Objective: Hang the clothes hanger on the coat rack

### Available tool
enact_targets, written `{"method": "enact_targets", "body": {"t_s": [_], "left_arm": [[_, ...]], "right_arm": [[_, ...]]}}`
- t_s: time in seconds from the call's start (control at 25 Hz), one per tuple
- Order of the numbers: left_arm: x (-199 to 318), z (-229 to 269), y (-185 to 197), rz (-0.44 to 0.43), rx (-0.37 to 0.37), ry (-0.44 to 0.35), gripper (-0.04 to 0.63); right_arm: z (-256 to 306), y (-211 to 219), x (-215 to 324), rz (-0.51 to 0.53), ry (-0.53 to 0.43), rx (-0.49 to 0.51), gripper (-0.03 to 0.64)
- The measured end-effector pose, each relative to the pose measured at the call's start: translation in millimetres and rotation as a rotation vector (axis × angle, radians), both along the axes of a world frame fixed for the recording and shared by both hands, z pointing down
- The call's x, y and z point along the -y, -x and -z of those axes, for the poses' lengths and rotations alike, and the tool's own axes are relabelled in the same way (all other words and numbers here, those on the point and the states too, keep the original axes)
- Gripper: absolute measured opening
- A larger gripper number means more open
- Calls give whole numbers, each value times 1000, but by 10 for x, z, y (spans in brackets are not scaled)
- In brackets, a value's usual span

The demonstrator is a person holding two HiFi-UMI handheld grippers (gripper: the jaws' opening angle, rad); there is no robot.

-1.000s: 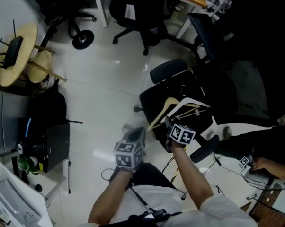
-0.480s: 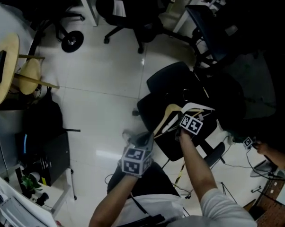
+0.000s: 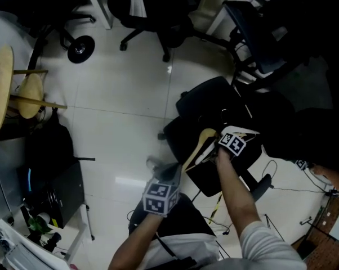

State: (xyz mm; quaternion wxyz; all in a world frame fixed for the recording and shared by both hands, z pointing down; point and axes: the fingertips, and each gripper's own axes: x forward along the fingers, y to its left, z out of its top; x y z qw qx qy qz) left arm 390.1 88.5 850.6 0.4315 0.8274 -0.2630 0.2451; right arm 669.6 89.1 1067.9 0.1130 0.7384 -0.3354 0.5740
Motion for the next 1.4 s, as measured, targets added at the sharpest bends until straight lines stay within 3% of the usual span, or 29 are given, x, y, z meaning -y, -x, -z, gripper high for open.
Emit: {"method": "enact_targets", "body": {"t_s": [0.32,0.72,1.04,1.4], "left_arm": [[64,-154,86,-13,19,42,-2],[48,-21,269,0,38,35,-2],[-103,235,381,56,38,-8,-2],[-538,821,524,100,24,-114,-2]], "right_arm": [[-26,-61,-43,-16,5,-17,161],[265,109,-248,0,-3,-51,137],[882,430,-233,101,-154,-24,137],[1864,1293,-462,231,-343,61,137]]}}
